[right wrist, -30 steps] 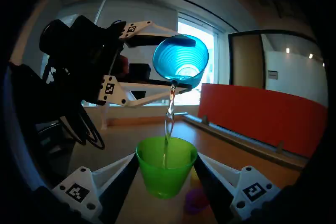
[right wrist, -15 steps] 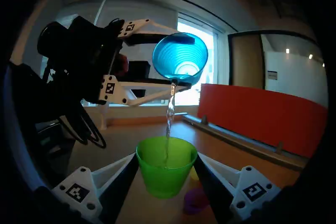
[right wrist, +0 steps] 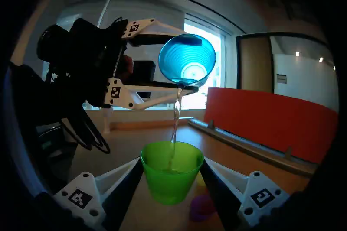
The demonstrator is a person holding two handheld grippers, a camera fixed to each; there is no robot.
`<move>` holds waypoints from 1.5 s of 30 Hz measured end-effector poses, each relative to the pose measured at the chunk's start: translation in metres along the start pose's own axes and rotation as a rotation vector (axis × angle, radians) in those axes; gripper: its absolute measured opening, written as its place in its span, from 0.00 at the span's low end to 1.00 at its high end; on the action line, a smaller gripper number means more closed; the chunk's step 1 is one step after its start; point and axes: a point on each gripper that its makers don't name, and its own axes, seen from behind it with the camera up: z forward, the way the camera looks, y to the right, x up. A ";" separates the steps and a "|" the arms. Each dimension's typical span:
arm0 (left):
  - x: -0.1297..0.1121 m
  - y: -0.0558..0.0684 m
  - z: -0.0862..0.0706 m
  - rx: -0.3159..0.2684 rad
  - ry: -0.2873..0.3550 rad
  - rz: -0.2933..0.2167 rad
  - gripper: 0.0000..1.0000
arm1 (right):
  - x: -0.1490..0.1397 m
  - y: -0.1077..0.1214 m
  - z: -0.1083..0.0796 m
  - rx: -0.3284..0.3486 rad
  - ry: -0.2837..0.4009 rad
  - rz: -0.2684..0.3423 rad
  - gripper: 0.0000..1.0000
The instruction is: Pour water
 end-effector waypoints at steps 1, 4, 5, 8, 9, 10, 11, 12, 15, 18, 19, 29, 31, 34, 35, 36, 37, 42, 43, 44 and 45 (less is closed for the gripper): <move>0.000 0.000 0.000 -0.001 0.001 0.002 0.86 | 0.000 0.000 0.000 0.000 0.000 0.000 0.91; 0.002 0.001 0.000 -0.003 0.003 0.009 0.86 | -0.001 0.001 0.000 -0.001 0.001 0.002 0.91; 0.002 0.000 -0.001 -0.002 0.005 0.011 0.86 | -0.001 0.001 0.000 -0.001 0.001 0.002 0.91; 0.003 0.000 -0.001 0.001 0.006 0.023 0.86 | -0.001 0.001 0.000 -0.002 0.001 0.002 0.91; 0.003 -0.001 -0.001 0.001 0.005 0.028 0.86 | -0.002 0.001 0.000 -0.002 0.001 0.002 0.91; 0.003 -0.001 -0.001 0.002 0.005 0.033 0.86 | -0.002 0.001 0.000 -0.003 0.002 0.002 0.91; 0.003 -0.001 -0.001 0.003 0.005 0.039 0.86 | -0.002 0.001 -0.001 -0.004 0.002 0.002 0.91; 0.004 0.000 -0.001 0.003 0.005 0.044 0.86 | -0.002 0.001 -0.001 -0.004 0.003 0.002 0.91; 0.005 0.001 -0.001 0.003 0.005 0.059 0.86 | -0.002 0.002 -0.001 -0.005 0.005 0.005 0.91; 0.007 0.002 -0.001 0.001 0.010 0.075 0.86 | -0.001 0.001 -0.001 -0.004 0.007 0.006 0.91; 0.007 0.003 -0.002 0.000 0.010 0.081 0.86 | -0.001 0.001 0.000 -0.004 0.007 0.005 0.91; 0.011 0.004 -0.003 0.010 0.012 0.143 0.86 | 0.000 0.002 0.000 -0.005 0.009 0.005 0.91; 0.012 0.004 -0.003 0.012 0.014 0.155 0.86 | 0.000 0.002 0.000 -0.005 0.009 0.005 0.91; 0.014 0.004 -0.003 0.016 0.015 0.174 0.86 | 0.000 0.001 0.000 -0.005 0.010 0.004 0.91; 0.015 0.004 -0.003 0.016 0.015 0.180 0.86 | 0.001 0.001 -0.001 -0.005 0.010 0.004 0.91; 0.015 0.005 -0.003 0.017 0.016 0.186 0.86 | 0.001 0.001 -0.001 -0.005 0.010 0.005 0.91; 0.016 0.005 -0.003 0.018 0.017 0.193 0.86 | 0.001 0.001 -0.001 -0.005 0.010 0.004 0.91; 0.020 0.005 -0.003 0.023 0.023 0.227 0.86 | 0.003 0.001 -0.001 -0.005 0.013 0.002 0.91; 0.020 0.006 -0.003 0.024 0.022 0.230 0.86 | 0.003 0.001 -0.001 -0.005 0.013 0.002 0.91; 0.020 0.007 -0.003 0.024 0.022 0.233 0.86 | 0.003 0.001 -0.001 -0.006 0.013 0.003 0.91; 0.020 0.007 -0.004 0.025 0.022 0.235 0.86 | 0.003 0.001 -0.001 -0.007 0.013 0.003 0.91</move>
